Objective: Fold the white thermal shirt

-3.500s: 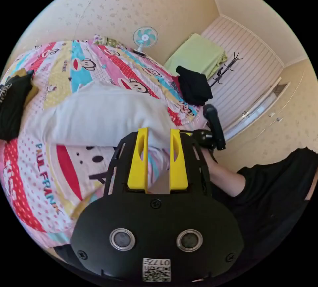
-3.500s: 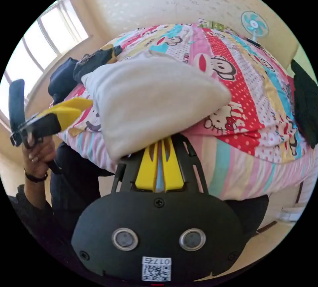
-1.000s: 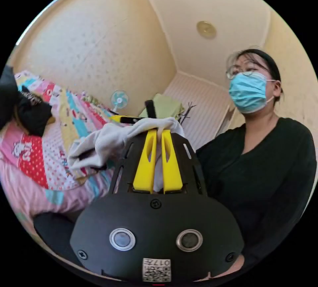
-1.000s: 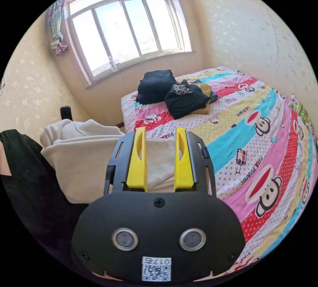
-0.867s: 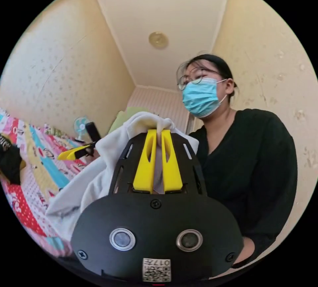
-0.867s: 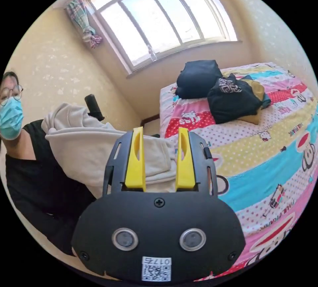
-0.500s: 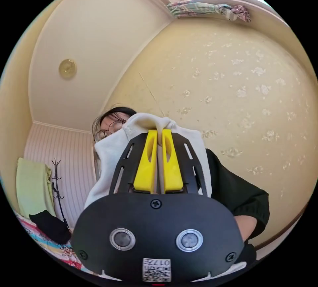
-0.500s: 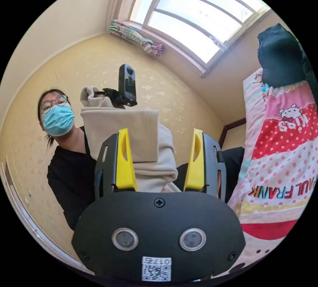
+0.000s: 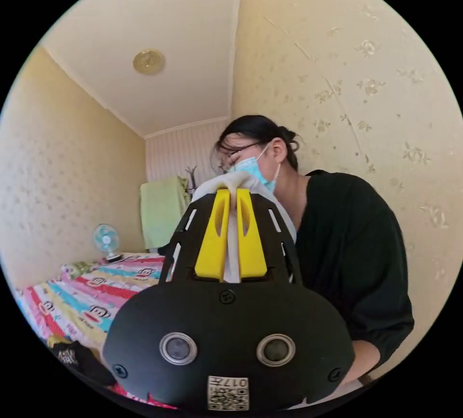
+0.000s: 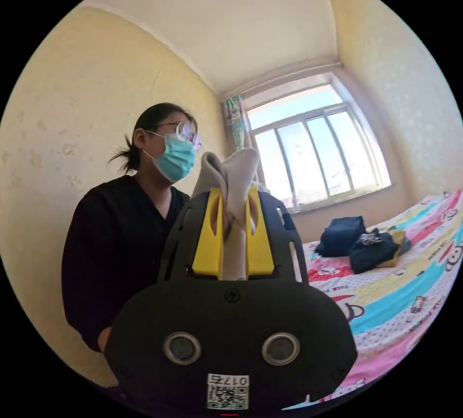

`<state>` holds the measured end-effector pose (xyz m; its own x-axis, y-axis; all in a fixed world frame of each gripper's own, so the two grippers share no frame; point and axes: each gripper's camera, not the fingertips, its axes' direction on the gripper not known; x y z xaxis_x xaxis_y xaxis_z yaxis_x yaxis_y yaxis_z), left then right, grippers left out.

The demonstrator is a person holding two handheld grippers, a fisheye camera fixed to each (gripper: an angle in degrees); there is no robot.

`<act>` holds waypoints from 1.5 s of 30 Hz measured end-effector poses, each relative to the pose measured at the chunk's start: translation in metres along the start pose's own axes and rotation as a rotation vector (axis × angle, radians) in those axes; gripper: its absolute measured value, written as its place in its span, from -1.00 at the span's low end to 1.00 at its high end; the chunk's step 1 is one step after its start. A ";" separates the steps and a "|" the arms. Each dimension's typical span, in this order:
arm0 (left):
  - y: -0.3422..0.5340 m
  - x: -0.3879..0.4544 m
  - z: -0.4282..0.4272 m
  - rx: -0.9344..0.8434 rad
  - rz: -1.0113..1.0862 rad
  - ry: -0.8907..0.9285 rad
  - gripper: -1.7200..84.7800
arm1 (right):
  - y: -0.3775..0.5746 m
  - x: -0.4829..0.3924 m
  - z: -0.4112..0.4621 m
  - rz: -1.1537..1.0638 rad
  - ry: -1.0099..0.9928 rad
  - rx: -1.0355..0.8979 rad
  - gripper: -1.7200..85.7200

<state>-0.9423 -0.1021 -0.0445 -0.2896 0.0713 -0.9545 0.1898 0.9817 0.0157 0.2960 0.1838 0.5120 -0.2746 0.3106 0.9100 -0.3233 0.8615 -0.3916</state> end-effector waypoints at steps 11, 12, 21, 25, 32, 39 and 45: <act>0.138 -0.334 0.115 -0.419 -0.876 -0.753 -0.81 | -0.073 0.141 0.104 0.482 1.096 -0.312 -0.66; 0.161 -0.332 0.128 -0.449 -0.886 -0.729 -0.81 | -0.045 0.144 0.120 0.469 1.073 -0.348 -0.66; 0.343 -0.222 0.251 -1.259 -0.801 -0.923 -0.58 | 0.197 0.161 0.189 0.713 1.130 -0.754 -0.64; 0.341 -0.169 0.236 -1.001 -0.826 -1.032 -0.62 | 0.203 0.113 0.200 0.750 1.229 -0.734 -0.68; 0.348 -0.177 0.258 -1.010 -0.871 -0.959 -0.87 | 0.226 0.105 0.246 0.633 1.474 -0.907 -0.52; 0.318 -0.204 0.173 -0.906 -1.116 -0.468 -0.90 | 0.173 0.031 0.221 0.814 1.129 -0.856 -0.86; 0.288 -0.188 0.128 -1.057 -1.125 -0.228 -0.84 | 0.157 -0.018 0.224 0.859 1.274 -0.961 -0.75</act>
<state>-0.7136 0.1443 0.1018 0.3381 -0.6896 -0.6405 -0.7689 0.1901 -0.6105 0.0470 0.2235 0.4033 0.8704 0.4322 0.2357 0.2250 0.0766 -0.9713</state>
